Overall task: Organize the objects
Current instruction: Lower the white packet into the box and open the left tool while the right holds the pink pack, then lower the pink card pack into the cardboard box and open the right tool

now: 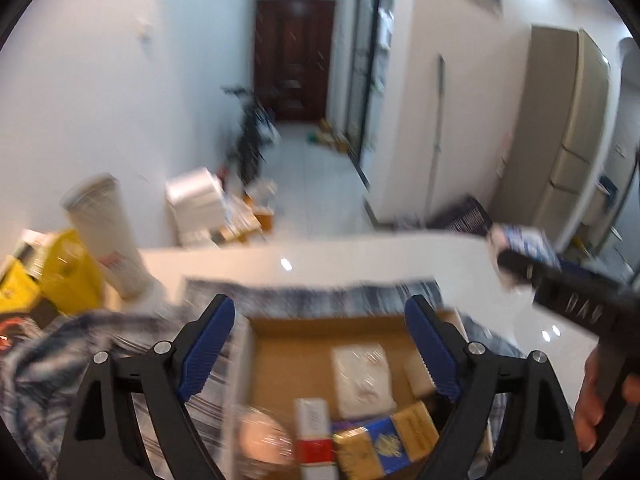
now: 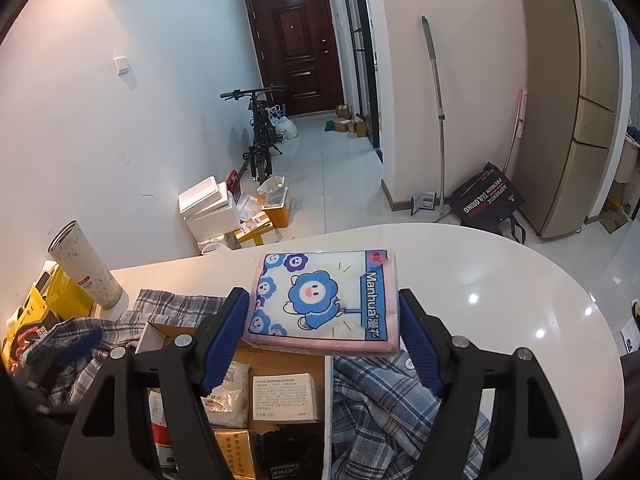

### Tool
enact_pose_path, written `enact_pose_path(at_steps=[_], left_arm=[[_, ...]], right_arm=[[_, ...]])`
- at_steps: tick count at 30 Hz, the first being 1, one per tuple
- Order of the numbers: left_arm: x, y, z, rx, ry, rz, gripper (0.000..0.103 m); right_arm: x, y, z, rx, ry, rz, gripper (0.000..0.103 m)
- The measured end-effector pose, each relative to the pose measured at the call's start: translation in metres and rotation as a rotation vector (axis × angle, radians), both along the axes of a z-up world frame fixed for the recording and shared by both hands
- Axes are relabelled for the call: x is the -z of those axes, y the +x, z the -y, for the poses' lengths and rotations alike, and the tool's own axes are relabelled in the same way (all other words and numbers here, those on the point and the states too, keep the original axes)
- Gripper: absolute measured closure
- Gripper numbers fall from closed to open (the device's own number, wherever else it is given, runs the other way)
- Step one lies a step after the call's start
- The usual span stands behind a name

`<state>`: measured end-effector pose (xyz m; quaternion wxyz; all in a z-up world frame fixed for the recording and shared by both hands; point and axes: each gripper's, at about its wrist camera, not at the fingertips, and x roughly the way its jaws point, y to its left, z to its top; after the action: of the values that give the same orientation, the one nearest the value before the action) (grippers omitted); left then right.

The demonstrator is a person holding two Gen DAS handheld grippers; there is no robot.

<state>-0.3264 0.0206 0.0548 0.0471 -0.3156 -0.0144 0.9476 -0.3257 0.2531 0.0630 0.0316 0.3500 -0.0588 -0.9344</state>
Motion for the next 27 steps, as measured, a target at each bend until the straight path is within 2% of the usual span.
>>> enact_pose_path(at_steps=[2,4,6,8,11,12,14,15,19,22,27], left_arm=[[-0.010,0.000,0.012,-0.036,-0.004,-0.026,0.014],[-0.012,-0.004,0.023,-0.070,0.017,-0.012,0.013],[-0.004,-0.016,0.037,-0.129,0.044,0.055,0.009],[0.007,-0.029,0.049,-0.168,0.062,0.120,0.000],[0.023,-0.040,0.072,-0.285,0.092,0.178,0.000],[0.028,-0.042,0.083,-0.341,0.116,0.198,0.000],[0.032,-0.044,0.100,-0.369,0.185,0.227,0.000],[0.033,-0.045,0.111,-0.376,0.245,0.244,0.000],[0.030,-0.032,0.131,-0.442,0.347,0.219,0.000],[0.026,-0.027,0.137,-0.473,0.346,0.199,0.000],[0.026,-0.033,0.137,-0.450,0.306,0.207,0.000]], right_arm=[[-0.001,0.001,0.003,-0.001,0.003,-0.003,0.030],[0.000,0.002,0.010,-0.007,0.006,-0.006,0.030],[0.001,0.003,0.019,-0.026,0.005,0.000,0.030],[0.004,0.004,0.032,-0.057,-0.004,0.017,0.030],[0.009,0.001,0.060,-0.103,0.007,0.055,0.030],[0.011,-0.001,0.072,-0.115,0.017,0.067,0.030],[0.017,-0.007,0.091,-0.139,0.045,0.089,0.030],[0.022,-0.013,0.103,-0.147,0.066,0.116,0.030],[0.042,-0.022,0.135,-0.186,0.041,0.191,0.030],[0.056,-0.026,0.154,-0.196,0.042,0.215,0.030],[0.072,-0.030,0.172,-0.205,0.019,0.257,0.030]])
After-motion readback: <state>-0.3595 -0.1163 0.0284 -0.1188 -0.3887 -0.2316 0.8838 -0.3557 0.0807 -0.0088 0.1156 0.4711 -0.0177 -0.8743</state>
